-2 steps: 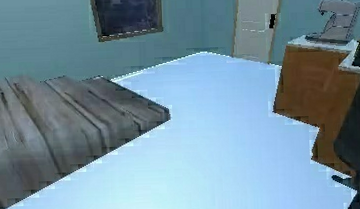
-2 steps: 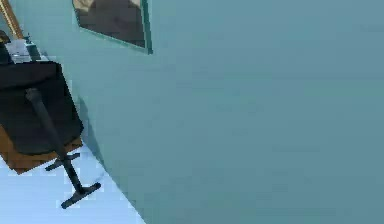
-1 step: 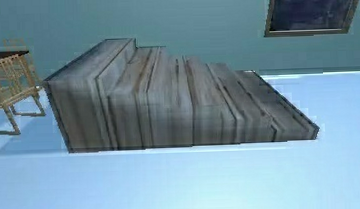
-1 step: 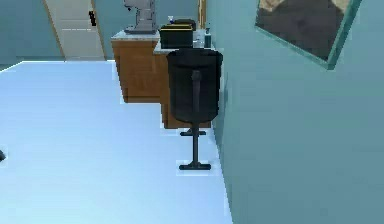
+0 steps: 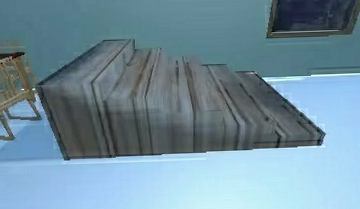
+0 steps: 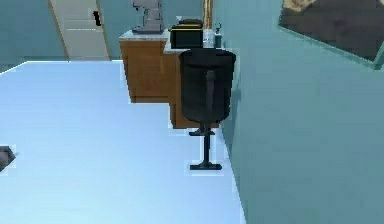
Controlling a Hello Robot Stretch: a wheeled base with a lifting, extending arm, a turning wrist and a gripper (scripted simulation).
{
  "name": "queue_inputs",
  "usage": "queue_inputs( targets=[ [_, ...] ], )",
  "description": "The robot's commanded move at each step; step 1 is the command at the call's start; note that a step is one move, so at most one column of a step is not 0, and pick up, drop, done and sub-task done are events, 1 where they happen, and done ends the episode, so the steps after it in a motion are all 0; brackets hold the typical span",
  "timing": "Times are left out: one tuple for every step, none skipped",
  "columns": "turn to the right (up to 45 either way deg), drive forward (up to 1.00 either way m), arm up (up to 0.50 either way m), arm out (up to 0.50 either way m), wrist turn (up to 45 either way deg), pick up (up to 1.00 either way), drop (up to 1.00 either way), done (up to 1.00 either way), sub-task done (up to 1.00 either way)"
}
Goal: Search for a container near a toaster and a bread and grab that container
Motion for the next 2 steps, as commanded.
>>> queue_inputs(
  targets=[
    [45.0, 0.0, 0.0, 0.0, 0.0, 0.0, 0.0, 0.0, 0.0],
    [24.0, 0.0, 0.0, 0.0, 0.0, 0.0, 0.0, 0.0, 0.0]
  ],
)
